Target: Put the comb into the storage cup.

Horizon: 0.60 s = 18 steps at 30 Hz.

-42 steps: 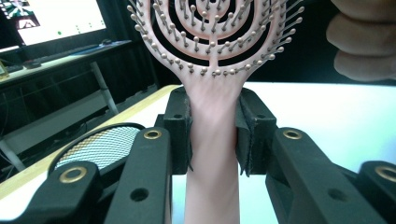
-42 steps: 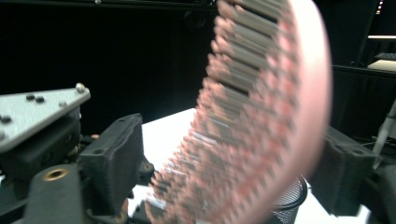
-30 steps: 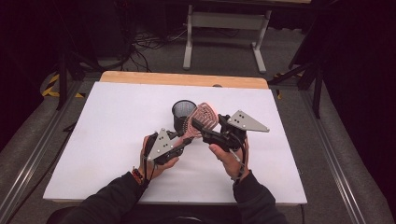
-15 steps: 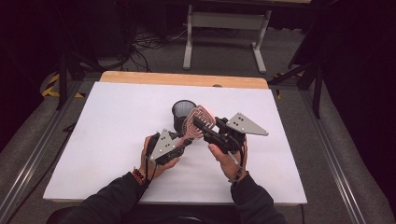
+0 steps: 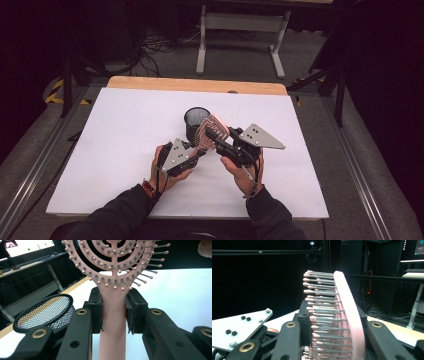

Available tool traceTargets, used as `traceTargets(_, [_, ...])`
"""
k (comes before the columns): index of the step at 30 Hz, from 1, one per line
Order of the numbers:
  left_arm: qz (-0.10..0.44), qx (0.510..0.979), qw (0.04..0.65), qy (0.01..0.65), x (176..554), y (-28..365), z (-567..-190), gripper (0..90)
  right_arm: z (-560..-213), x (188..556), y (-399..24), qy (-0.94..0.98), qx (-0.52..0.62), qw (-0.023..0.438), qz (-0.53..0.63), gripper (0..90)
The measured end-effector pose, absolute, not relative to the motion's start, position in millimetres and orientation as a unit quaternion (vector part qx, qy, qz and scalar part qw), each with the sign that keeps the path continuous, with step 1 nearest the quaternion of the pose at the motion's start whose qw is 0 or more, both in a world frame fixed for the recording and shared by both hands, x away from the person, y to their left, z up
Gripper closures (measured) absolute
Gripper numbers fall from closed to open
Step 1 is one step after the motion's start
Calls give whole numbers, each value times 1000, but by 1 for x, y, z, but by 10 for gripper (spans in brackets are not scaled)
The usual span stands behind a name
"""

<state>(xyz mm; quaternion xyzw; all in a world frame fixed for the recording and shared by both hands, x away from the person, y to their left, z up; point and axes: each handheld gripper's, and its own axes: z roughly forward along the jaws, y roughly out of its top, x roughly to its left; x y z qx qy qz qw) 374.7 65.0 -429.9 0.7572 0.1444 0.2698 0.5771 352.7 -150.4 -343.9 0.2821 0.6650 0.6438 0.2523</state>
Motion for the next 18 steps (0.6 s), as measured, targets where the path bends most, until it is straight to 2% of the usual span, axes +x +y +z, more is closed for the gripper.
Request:
traceTargets(14, [269, 767, 566, 136, 373, 65, -427, 685, -344, 352, -152, 667, 278, 252, 644, 631])
traceTargets(18, [273, 770, 561, 132, 374, 65, -428, 611, -344, 353, -155, 667, 282, 256, 641, 632])
